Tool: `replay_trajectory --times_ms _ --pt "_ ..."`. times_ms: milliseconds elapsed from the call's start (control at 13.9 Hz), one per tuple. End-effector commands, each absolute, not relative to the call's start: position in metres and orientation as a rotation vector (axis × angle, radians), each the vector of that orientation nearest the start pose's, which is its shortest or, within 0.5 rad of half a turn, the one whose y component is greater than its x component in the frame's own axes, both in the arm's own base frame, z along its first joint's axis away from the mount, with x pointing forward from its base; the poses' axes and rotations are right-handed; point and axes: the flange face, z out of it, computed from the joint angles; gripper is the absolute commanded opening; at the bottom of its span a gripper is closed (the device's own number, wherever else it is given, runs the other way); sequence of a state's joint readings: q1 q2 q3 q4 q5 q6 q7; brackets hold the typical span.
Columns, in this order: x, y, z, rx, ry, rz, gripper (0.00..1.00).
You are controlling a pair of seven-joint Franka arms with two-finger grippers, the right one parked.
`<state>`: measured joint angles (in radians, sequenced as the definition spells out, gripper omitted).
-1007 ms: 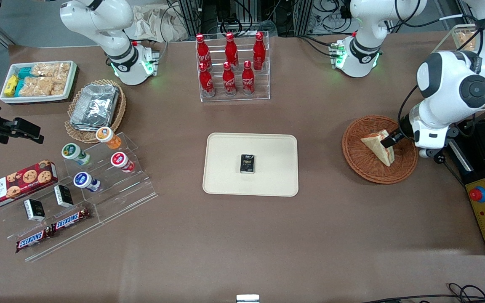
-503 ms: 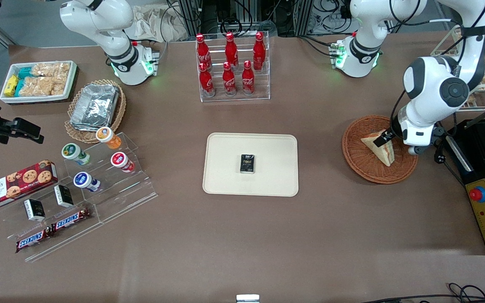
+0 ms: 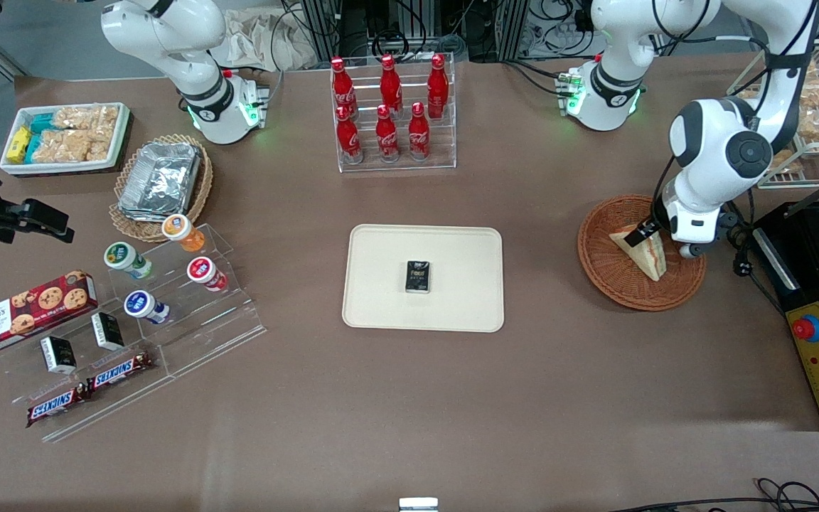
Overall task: Place sandwich from basket to tray
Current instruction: 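Lower the left gripper and close it on the sandwich's edge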
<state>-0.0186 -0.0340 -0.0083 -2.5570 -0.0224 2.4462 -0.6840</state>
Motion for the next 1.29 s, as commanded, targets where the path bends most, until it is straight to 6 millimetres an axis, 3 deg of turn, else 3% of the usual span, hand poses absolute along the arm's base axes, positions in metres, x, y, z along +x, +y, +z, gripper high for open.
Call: replay_trajectory --times_ms 0,216,288,359,431,791,1007,1222 --pt "0.441 -0.01 0.25 -2.945 -1.044 0.083 1.0" --pt "0.442 -0.01 0.234 -2.945 -1.038 0.079 0.99" --pt "0.442 -0.011 0.23 -2.944 -1.003 0.081 0.77" --pt "0.442 -0.009 0.23 -2.942 -1.0 0.08 0.28" --pt "0.442 -0.007 0.23 -2.94 -1.007 0.08 0.0" --pt "0.446 -0.006 0.246 -2.951 -0.99 0.048 0.0" --pt "0.451 -0.001 0.283 -2.969 -0.916 0.025 0.0" --pt "0.46 0.03 0.335 -2.995 -0.841 0.036 0.0"
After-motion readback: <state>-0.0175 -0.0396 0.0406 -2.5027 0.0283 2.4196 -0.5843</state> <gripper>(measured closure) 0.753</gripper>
